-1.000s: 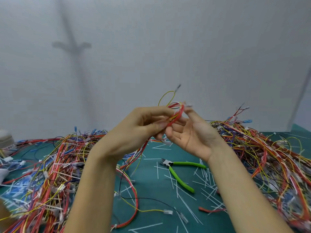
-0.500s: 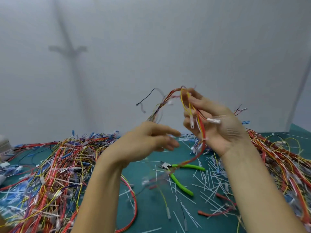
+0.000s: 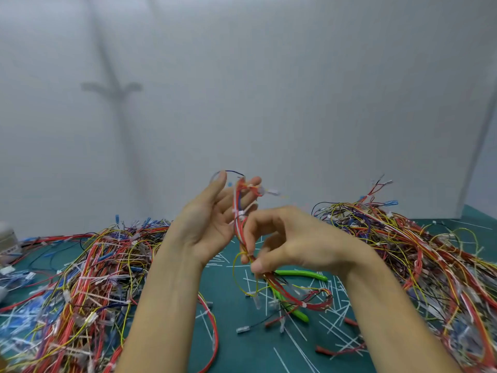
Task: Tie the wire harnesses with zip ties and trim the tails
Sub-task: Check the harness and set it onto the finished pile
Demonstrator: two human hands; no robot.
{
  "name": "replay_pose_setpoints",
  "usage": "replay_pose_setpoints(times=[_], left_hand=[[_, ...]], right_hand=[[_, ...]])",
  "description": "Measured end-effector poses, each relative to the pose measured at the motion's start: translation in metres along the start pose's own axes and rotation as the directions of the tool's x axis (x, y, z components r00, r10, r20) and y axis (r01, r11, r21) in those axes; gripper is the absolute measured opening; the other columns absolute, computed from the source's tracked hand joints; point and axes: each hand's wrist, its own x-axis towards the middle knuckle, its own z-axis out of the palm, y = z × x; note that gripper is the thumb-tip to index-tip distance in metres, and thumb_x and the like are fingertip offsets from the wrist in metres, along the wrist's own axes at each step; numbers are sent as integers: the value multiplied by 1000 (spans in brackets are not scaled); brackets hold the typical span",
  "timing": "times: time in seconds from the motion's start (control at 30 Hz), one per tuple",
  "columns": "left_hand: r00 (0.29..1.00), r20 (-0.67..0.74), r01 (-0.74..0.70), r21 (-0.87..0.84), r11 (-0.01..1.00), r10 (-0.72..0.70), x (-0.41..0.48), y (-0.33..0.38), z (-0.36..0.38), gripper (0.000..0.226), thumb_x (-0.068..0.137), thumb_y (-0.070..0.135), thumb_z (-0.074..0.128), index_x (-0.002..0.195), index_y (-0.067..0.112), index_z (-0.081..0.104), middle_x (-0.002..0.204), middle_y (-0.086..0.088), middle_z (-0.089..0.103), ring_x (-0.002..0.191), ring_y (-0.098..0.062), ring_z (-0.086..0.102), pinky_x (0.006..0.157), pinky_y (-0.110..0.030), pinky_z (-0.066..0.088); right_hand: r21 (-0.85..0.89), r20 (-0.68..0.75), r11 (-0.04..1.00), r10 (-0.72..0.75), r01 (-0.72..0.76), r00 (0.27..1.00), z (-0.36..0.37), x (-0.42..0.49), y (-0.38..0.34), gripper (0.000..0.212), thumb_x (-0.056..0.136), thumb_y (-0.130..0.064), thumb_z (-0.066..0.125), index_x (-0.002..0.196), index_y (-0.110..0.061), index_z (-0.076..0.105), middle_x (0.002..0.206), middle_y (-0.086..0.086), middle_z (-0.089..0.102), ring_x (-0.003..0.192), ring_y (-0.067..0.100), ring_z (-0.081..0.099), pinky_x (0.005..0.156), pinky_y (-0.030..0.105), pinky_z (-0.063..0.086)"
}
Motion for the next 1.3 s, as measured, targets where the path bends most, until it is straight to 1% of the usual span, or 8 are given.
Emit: replay_pose_setpoints(times=[0.17, 0.3, 0.4, 0.5, 0.77, 1.03, 1.2, 1.3], left_hand=[[967, -70, -215, 291, 932, 245, -1, -1, -5, 19, 93, 10, 57, 108, 11, 69, 83, 1, 76, 66, -10, 72, 62, -21, 57], [938, 53, -325, 475, 818, 342, -6, -4, -1, 22, 86, 10, 63, 106, 15, 71, 94, -6, 77, 76, -18, 74, 71, -22, 59], [936, 109, -335, 565, 754, 334, -7, -11, 5, 22, 88, 5, 63, 106, 14, 72, 95, -7, 77, 81, -18, 74, 72, -19, 57], [939, 141, -332, 616, 714, 315, -7, -15, 11, 23, 91, -1, 60, 109, 7, 71, 94, -7, 77, 82, -18, 74, 72, -17, 56], [919, 267, -387, 747, 541, 290, -13, -9, 14, 21, 84, 2, 71, 97, 18, 77, 90, 1, 78, 89, -16, 74, 80, -19, 57], [957, 111, -281, 593, 754, 269, -22, 12, 2, 36, 81, 32, 68, 112, 14, 70, 110, -5, 75, 104, -19, 71, 94, -36, 55], [925, -104, -298, 397, 868, 365, -21, 15, 3, 28, 94, 0, 54, 121, 7, 58, 112, -12, 72, 96, -25, 73, 78, -32, 61], [948, -30, -301, 244, 922, 317, -23, 18, 3, 29, 96, -1, 48, 123, 5, 57, 111, -15, 73, 99, -29, 72, 73, -28, 60]], right_hand=[[-187, -56, 969, 154, -162, 986, -2, 7, 15, 18, 79, 5, 74, 85, -11, 69, 83, -3, 73, 69, 6, 62, 69, 18, 50], [-137, -448, 956, 173, -258, 877, -15, 8, 16, 32, 88, 5, 60, 84, -25, 70, 87, -11, 71, 77, 2, 63, 61, 11, 48], [-13, -667, 995, 62, -95, 743, -18, 8, 9, 35, 94, 3, 52, 92, -28, 69, 100, -11, 71, 97, 11, 67, 81, 27, 54], [120, -679, 977, -49, 176, 733, -16, 7, -6, 19, 99, -21, 55, 96, -26, 73, 101, -7, 76, 99, 12, 70, 78, 28, 55], [217, -748, 943, -6, 253, 664, -7, 5, -14, 14, 81, -19, 77, 92, -21, 70, 83, -3, 78, 71, 7, 69, 58, 15, 50], [276, -729, 912, -6, 303, 684, -14, -1, -21, 15, 92, -5, 61, 97, -15, 72, 92, 2, 78, 85, 12, 71, 72, 26, 49], [319, -704, 893, -2, 318, 711, -17, -4, -24, 20, 94, -4, 56, 95, -14, 72, 88, 4, 78, 80, 10, 69, 65, 22, 53], [345, -688, 883, 6, 319, 726, -18, -5, -23, 22, 96, -4, 53, 95, -15, 72, 83, 3, 77, 74, 11, 67, 64, 20, 53]])
